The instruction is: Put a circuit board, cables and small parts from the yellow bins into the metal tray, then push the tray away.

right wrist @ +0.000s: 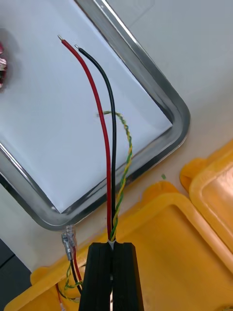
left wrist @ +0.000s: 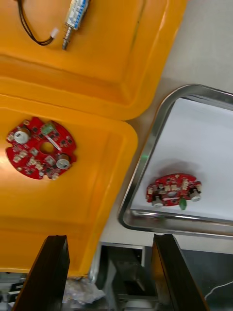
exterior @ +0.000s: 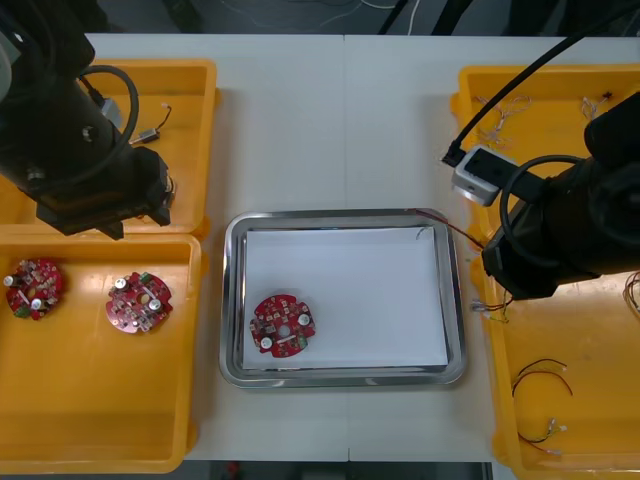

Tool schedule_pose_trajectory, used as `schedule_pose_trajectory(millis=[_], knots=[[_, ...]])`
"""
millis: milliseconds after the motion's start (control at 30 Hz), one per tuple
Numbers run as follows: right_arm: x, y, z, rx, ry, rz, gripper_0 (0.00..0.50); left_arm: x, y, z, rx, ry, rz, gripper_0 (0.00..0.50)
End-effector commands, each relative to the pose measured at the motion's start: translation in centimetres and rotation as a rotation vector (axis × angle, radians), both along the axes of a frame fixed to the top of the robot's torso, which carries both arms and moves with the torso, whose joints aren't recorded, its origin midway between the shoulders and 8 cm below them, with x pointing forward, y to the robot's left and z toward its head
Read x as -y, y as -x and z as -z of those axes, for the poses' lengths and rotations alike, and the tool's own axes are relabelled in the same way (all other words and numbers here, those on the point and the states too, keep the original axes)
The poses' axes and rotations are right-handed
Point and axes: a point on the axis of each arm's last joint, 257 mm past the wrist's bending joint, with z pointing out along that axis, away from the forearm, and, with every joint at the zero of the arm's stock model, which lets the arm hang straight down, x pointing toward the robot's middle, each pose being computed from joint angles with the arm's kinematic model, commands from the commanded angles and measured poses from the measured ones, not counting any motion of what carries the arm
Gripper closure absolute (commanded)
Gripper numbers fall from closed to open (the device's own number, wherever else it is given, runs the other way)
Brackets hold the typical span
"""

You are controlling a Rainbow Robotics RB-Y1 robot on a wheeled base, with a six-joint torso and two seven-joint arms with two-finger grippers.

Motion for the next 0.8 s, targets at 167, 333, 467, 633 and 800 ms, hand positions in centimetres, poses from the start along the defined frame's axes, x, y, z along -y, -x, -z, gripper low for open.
schedule_pose_trajectory(millis=[167,333,467,633,800], knots=[[-3.8,0.4,0.9,0.045,0.084,-0.243,0.5,-5.1,-2.2,-4.5,0.066,-0.055,-0.013,0.0],[-4.8,0.8,2.4,0.051,0.144,-0.326,0.5,-7.1,-3.3,-5.0,0.074,-0.074,0.008,0.0],[-6.1,0.8,3.4,0.063,0.179,-0.39,0.5,-9.1,-4.3,-5.3,0.081,-0.102,0.026,0.0],[-6.9,0.2,5.0,0.05,0.203,-0.436,0.5,-11.4,-5.4,-5.6,0.091,-0.136,0.057,0.0],[-6.4,0.0,6.9,0.029,0.25,-0.465,0.5,-13.6,-6.2,-5.9,0.1,-0.163,0.07,0.0]])
